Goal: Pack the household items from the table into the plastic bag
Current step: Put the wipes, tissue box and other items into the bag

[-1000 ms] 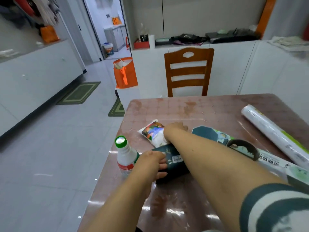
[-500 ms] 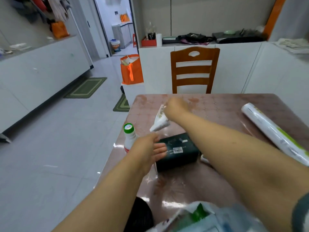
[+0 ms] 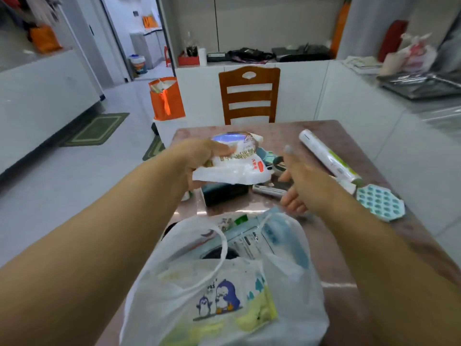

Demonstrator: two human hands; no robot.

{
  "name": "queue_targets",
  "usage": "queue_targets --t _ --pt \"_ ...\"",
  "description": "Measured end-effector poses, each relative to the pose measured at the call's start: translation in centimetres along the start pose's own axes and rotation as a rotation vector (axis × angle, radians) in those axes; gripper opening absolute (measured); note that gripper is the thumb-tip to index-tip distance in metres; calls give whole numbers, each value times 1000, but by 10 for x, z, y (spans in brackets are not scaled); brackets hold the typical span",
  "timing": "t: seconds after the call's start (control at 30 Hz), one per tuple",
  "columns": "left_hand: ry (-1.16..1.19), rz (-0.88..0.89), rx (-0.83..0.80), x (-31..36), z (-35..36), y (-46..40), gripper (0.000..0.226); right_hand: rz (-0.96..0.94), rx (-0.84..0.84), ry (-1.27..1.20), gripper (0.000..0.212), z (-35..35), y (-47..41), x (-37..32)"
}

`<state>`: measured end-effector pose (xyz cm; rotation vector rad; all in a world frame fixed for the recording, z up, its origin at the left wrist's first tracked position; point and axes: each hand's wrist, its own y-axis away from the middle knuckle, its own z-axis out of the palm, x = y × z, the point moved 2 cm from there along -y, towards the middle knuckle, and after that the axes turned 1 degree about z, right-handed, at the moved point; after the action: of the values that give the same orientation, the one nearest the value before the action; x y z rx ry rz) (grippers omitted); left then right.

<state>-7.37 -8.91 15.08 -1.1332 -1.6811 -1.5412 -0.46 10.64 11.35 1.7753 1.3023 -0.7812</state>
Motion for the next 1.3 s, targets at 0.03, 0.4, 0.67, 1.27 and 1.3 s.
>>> queue_targets --t 0.03,0.4,0.67,1.27,1.3 --pt "-41 26 -5 -1 3 7 27 10 -9 77 96 7 10 11" --pt "-126 174 -19 -36 -5 36 23 100 -123 -1192 78 -4 52 46" --pt "-910 250 -533 -83 67 57 26 -98 -56 -1031 89 -38 96 31" --pt "-1187 499 -288 -87 80 50 33 91 150 -296 94 -74 102 63" --pt "-1193 487 -288 -85 79 49 33 92 166 -248 95 -76 100 64"
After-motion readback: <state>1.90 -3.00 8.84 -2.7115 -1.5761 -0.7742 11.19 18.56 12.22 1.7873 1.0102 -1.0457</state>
